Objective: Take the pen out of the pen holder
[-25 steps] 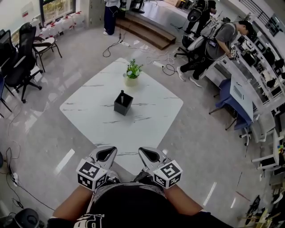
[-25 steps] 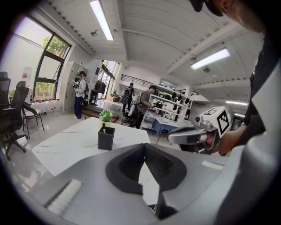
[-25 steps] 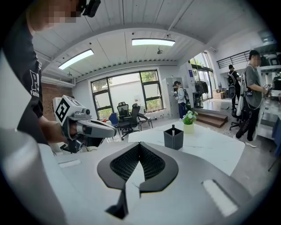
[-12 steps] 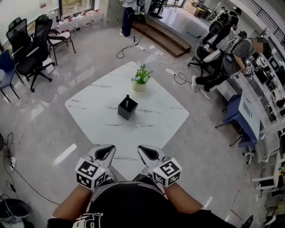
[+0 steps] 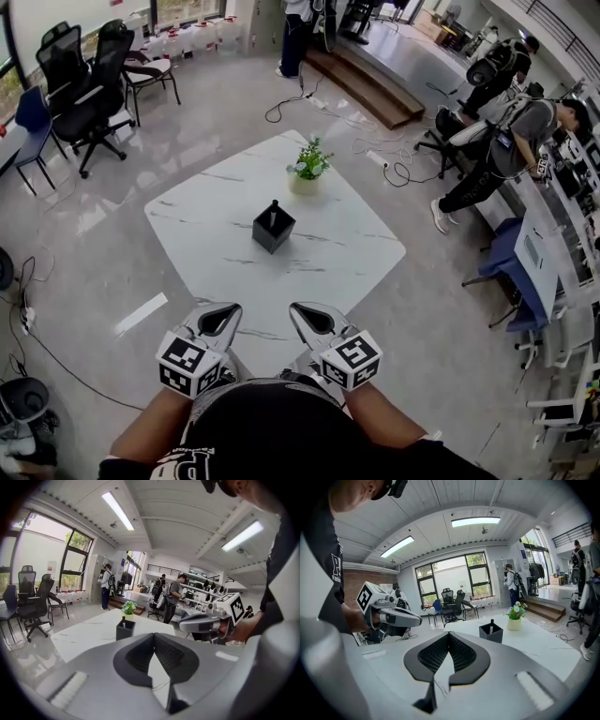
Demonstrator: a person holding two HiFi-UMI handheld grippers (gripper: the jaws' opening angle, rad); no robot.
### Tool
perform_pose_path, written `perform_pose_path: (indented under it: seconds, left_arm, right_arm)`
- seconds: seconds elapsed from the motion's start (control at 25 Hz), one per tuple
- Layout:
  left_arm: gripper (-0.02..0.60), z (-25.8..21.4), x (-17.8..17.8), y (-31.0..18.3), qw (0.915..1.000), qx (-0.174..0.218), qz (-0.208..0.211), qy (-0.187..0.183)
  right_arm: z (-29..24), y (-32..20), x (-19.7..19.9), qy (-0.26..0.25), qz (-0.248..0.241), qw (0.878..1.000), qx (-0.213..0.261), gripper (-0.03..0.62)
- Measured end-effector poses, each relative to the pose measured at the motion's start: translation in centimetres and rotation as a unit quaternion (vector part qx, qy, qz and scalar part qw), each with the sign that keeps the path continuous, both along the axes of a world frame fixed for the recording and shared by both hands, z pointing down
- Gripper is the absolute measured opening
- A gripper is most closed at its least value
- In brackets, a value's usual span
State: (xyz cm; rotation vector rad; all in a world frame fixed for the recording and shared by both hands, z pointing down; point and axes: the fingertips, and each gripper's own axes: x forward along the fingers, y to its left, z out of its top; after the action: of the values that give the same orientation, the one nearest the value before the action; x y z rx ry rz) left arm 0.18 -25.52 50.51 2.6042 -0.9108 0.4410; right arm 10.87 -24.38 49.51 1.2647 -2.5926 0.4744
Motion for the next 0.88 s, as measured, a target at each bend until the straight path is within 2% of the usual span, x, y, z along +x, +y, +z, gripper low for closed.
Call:
perform_pose_path:
  seconds: [0.36,0.88]
  left_arm:
    - [0.057,0.19,-0.24,-0.07,0.9998,-0.002,-0.017,-0.005]
    - [0.057,0.02,-0.06,-0.19,0.9999,-0.002,-0.011,-0.008]
  right_arm:
    - [-0.01,-0.81,-0.09,-0.008,-0.010,1.000,0.004,0.000]
    - [-0.11,-0.92,0.04,-0.008,-0.001,1.000,0.007,0.000]
